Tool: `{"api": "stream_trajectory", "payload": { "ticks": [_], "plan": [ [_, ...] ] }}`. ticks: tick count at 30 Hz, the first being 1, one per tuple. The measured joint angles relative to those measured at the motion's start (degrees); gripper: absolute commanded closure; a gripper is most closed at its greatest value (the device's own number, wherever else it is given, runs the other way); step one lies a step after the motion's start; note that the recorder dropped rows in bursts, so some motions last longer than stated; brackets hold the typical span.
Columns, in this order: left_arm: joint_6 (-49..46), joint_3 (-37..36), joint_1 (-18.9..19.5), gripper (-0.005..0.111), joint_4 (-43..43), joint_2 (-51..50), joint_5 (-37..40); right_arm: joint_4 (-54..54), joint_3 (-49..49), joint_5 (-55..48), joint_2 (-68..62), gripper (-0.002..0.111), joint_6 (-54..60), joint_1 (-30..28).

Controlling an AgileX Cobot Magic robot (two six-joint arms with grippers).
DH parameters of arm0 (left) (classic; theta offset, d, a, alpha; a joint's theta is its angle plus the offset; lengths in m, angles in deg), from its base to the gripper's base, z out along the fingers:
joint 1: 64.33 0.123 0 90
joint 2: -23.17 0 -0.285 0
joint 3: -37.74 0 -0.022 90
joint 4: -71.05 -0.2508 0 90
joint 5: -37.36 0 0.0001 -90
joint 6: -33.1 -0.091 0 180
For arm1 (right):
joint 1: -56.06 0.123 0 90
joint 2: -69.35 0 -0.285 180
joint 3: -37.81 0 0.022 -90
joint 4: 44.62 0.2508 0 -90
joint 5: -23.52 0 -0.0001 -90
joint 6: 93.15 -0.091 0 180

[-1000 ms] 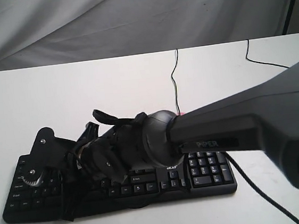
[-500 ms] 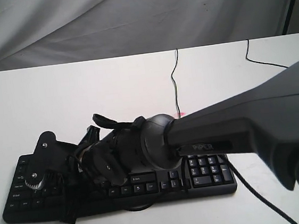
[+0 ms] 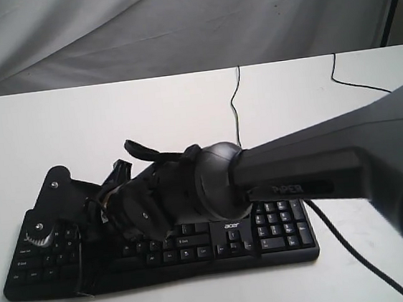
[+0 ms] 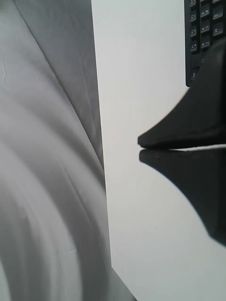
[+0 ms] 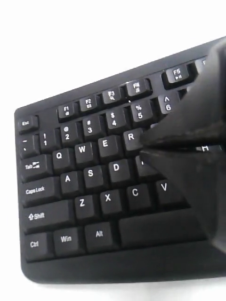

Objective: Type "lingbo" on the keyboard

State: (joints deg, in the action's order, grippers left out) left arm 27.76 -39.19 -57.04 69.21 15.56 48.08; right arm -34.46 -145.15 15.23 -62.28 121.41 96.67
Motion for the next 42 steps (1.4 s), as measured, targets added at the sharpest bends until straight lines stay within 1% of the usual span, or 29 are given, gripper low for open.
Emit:
{"api": "stream_trajectory", "payload": {
  "ticks": [2, 9, 14, 42],
  "plan": [
    [0.0, 0.0, 0.0, 0.106, 0.0, 0.0, 0.0, 0.0, 0.0, -0.51, 0.96, 0.108, 0.0, 0.0],
    [0.0, 0.0, 0.0, 0.106, 0.0, 0.0, 0.0, 0.36, 4.91, 1.01, 2.99, 0.108, 0.0, 0.12],
    [0.0, 0.0, 0.0, 0.106, 0.0, 0.0, 0.0, 0.48, 5.02, 1.99, 2.99, 0.108, 0.0, 1.33],
    [0.0, 0.0, 0.0, 0.106, 0.0, 0.0, 0.0, 0.59, 5.02, 3.33, 1.44, 0.108, 0.0, 1.33]
  ]
}}
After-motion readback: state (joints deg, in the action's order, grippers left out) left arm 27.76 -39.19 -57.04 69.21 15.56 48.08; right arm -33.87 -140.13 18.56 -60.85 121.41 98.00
